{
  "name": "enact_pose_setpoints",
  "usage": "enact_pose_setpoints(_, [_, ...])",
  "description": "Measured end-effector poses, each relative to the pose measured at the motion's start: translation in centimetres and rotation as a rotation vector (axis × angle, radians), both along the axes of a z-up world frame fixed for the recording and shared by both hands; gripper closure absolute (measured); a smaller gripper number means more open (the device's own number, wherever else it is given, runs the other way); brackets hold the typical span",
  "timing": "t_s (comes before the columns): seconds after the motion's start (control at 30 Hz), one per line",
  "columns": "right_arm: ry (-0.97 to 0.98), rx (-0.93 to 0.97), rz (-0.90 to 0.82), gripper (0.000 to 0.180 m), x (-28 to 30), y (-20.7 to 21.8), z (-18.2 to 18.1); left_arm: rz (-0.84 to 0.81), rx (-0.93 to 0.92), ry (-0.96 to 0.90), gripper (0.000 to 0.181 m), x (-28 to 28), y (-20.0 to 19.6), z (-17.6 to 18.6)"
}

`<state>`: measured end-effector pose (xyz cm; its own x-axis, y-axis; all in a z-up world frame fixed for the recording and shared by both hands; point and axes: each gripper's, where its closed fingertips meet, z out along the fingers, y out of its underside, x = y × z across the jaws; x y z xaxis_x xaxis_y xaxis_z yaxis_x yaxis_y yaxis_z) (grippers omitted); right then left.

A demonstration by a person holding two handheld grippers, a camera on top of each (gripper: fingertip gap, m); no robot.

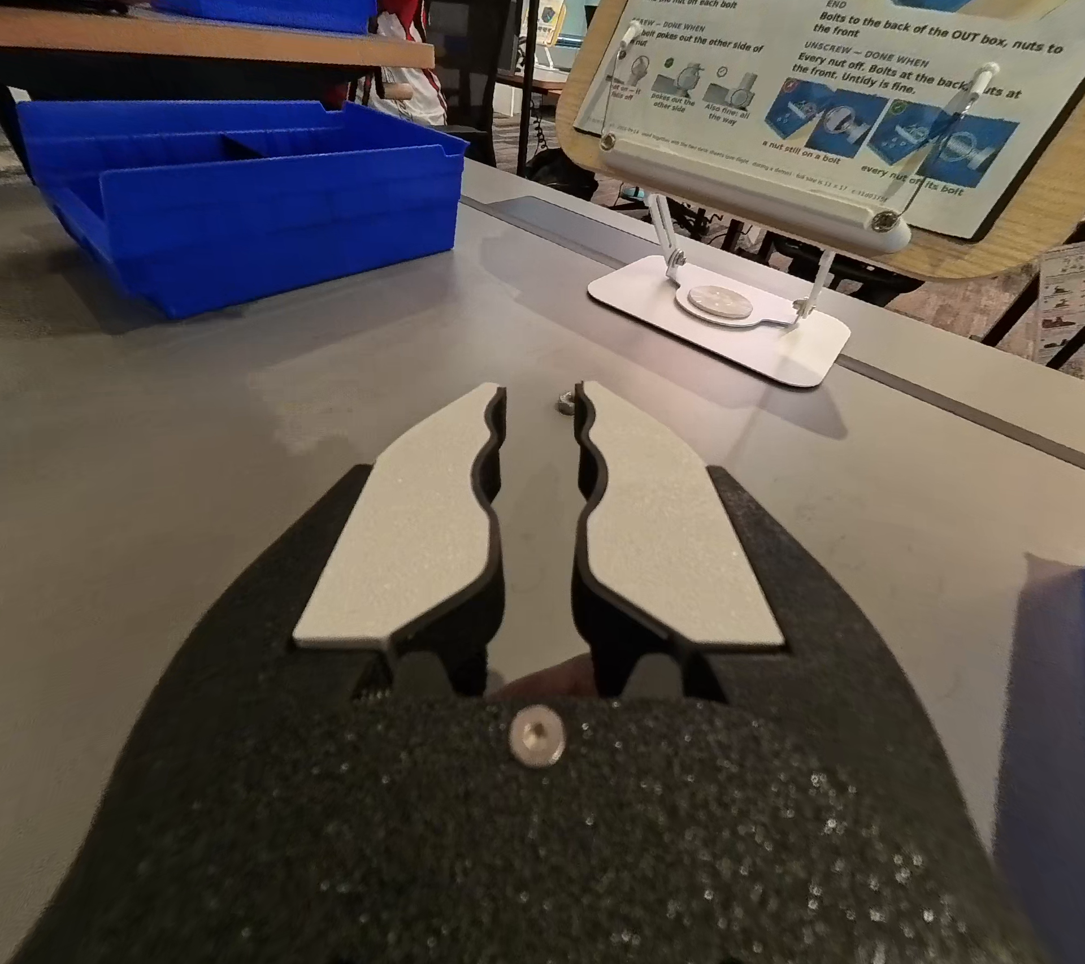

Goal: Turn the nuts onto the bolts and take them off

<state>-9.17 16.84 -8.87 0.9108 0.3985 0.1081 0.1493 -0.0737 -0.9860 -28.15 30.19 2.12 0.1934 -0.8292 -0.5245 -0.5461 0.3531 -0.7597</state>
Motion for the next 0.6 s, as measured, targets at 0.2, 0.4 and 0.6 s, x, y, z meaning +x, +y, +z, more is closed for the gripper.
enact_pose_setpoints(0.2, [0.054,-0.015,-0.010,0.158,0.7,0.1,0.2,-0.229,0.364,-0.153,0.174,6.4,-8.4,-2.8])
enact_pose_setpoints(0.4, [0.108,-0.036,-0.013,0.158,1.2,0.4,0.3,-0.287,0.317,-0.212,0.174,8.9,-10.3,-8.6])
enact_pose_setpoints(0.6, [0.140,-0.087,0.012,0.155,0.9,0.8,0.0,-0.342,0.258,-0.158,0.174,9.1,-13.3,-9.9])
